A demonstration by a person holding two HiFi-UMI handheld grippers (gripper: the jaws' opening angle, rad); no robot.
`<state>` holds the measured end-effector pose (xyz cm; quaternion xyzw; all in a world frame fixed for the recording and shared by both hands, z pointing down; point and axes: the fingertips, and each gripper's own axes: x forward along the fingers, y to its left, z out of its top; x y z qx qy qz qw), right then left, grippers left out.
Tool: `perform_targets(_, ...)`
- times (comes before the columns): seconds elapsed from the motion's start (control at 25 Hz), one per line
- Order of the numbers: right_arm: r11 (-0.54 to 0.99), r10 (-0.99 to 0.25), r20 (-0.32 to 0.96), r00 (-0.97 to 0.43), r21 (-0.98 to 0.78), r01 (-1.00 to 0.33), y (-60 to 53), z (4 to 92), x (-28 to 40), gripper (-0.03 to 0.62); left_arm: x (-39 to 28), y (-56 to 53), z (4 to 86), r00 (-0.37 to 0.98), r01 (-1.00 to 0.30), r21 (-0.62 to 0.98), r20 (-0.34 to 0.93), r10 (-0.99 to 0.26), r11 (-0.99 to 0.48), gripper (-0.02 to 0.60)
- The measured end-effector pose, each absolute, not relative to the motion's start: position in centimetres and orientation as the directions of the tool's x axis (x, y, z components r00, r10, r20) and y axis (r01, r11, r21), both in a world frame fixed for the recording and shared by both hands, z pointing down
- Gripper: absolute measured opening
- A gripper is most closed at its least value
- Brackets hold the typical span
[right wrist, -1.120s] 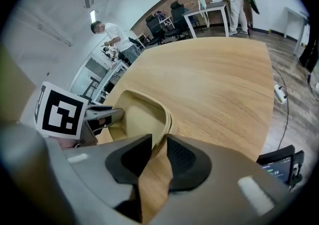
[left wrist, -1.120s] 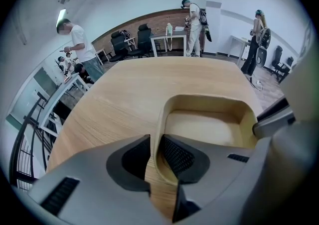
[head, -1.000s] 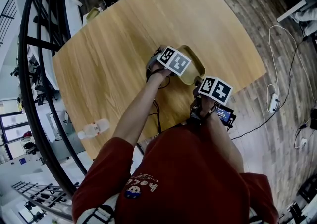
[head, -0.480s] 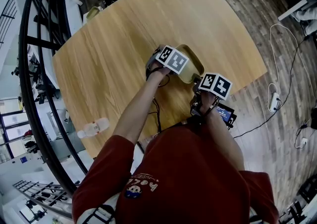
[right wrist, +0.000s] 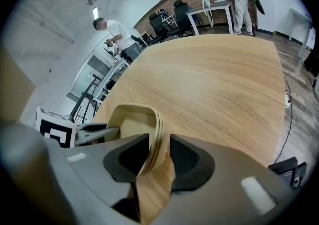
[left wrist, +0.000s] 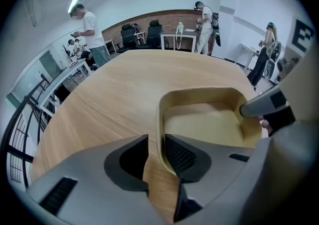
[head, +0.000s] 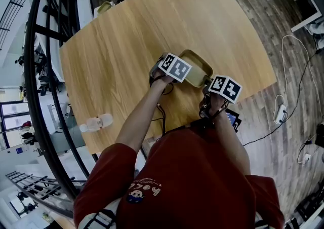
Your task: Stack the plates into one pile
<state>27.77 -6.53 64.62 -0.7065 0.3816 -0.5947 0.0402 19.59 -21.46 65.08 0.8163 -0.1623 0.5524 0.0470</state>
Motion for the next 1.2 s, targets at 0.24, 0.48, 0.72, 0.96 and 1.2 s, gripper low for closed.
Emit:
perform_targets(0.24, -0.638, -0.583, 0.812, -0.026, -0.477, -0.605, -8.7, 64.3, 26.3, 0.089, 15.0, -20.9, 65.0, 0.313, -0.445, -0.080, 0.919, -0.238, -0.892, 0.109)
perform_targets(0.48, -0.508, -0.575, 0.810, -0.112, -0.461, -0.727, -10.7, 63.7, 22.6, 0.079, 8.7, -19.7, 64.3, 0.271, -0.624, -0.047, 0.923, -0.272, -0.780, 0.109)
perform_targets(0.72, -0.397, -0.554, 0.815, -0.169, -0.437, -0.807, -12.8, 63.7, 17.9, 0.064, 2.3, -18.0, 64.3, 0.258, -0.750, 0.002, 0.922, -0.290, -0.662, 0.109)
perform_targets(0.96, -0.227, -0.519, 0.814, -0.262, -0.426, -0.876, -14.5, 64.3, 13.9, 0.060, -2.2, -16.4, 64.4, 0.288, -0.885, 0.120, 0.901, -0.324, -0.451, 0.109)
perform_targets(1.2, -0.114, -0.478, 0.825, -0.303, -0.400, -0.910, -15.1, 65.1, 11.4, 0.058, -5.2, -15.5, 65.2, 0.279, -0.940, 0.174, 0.887, -0.367, -0.295, 0.109)
